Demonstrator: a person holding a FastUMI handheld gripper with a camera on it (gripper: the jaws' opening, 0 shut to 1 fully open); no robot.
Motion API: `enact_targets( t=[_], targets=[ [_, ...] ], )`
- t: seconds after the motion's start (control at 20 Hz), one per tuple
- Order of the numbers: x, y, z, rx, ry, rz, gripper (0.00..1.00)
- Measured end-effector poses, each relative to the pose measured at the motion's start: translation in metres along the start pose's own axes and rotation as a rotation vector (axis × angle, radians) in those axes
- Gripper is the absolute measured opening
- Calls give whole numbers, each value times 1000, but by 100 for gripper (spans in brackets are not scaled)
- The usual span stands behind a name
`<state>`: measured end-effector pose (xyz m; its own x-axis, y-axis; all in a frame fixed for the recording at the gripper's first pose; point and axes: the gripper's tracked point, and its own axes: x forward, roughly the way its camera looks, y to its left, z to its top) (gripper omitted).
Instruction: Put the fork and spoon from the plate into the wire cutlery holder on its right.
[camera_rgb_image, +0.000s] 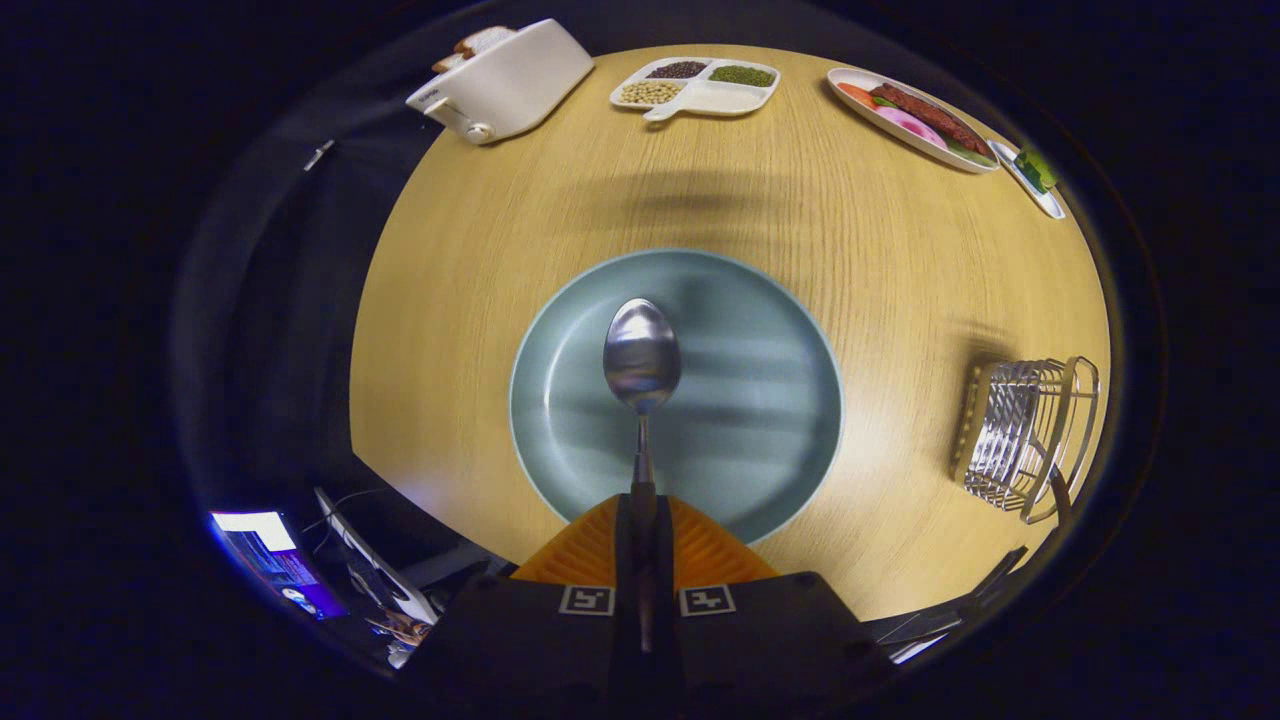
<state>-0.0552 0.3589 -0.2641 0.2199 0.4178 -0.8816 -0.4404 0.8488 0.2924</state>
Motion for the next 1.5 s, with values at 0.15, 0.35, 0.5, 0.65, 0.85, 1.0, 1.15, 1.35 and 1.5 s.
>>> enact_targets(
  t=[0.15, 0.35, 0.5, 0.65, 0.85, 1.0, 1.15, 1.35, 1.5],
  targets=[
    [-33, -12, 3, 13, -21, 26, 9],
    [-87, -38, 10, 48, -32, 57, 8],
    [-123, -66, 15, 51, -40, 51, 9],
    [-153, -100, 7, 60, 24, 20, 9],
    [-169, -155, -9, 68, 126, -71, 9],
    [-166, -174, -15, 93, 183, -75, 9],
    [-162, -185, -24, 120, 256, -65, 9],
    [-151, -200, -26, 139, 306, -79, 9],
    [-144, -199, -21, 172, 340, -61, 9]
  ],
)
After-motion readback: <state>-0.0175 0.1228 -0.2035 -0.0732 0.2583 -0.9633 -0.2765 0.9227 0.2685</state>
